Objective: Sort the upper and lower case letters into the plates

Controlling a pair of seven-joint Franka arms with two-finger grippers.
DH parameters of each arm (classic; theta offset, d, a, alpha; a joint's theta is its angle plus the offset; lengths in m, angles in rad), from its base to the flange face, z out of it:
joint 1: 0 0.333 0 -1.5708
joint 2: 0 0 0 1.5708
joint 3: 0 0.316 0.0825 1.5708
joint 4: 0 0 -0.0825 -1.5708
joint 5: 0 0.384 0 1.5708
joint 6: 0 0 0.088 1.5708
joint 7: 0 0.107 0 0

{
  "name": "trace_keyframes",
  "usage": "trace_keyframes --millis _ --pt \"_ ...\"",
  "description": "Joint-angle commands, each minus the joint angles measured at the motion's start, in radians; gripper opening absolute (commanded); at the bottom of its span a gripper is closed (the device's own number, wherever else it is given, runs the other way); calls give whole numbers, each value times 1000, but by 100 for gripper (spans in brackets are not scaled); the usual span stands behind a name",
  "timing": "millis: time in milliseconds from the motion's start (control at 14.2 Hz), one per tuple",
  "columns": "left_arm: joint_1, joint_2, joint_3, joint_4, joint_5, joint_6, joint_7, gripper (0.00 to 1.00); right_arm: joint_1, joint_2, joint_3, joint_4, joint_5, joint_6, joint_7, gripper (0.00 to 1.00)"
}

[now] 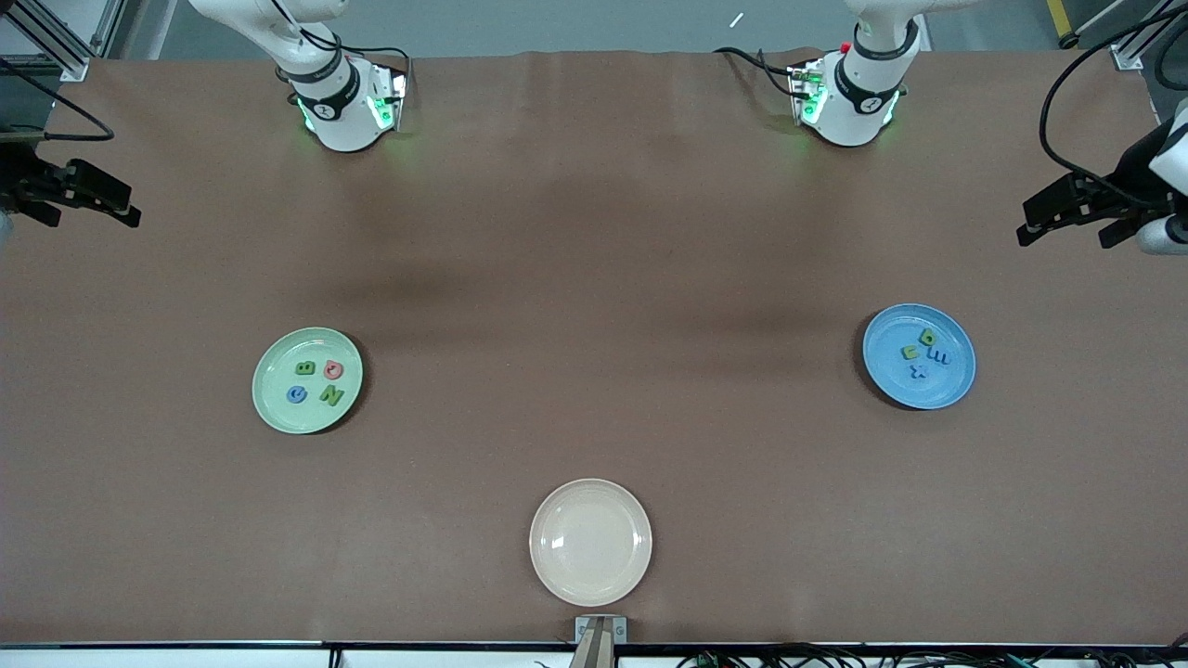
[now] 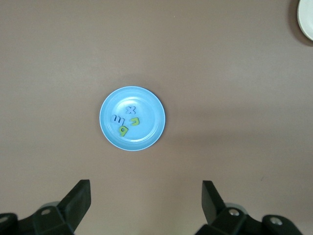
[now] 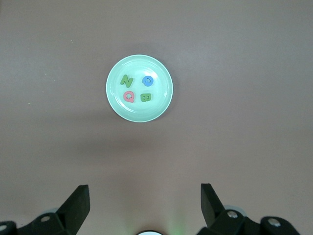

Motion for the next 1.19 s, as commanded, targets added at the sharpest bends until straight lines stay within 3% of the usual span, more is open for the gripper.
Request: trace_keyframes --millis 0,702,1124 --pt "4 15 -10 77 -6 -55 10 100 -12 -42 0 -36 1 14 -24 100" --pt "-16 70 -32 123 34 -48 10 100 -4 -39 3 -36 12 63 -24 100" --pt "-15 70 -42 125 32 -45 3 100 -12 -7 1 28 12 49 -21 100"
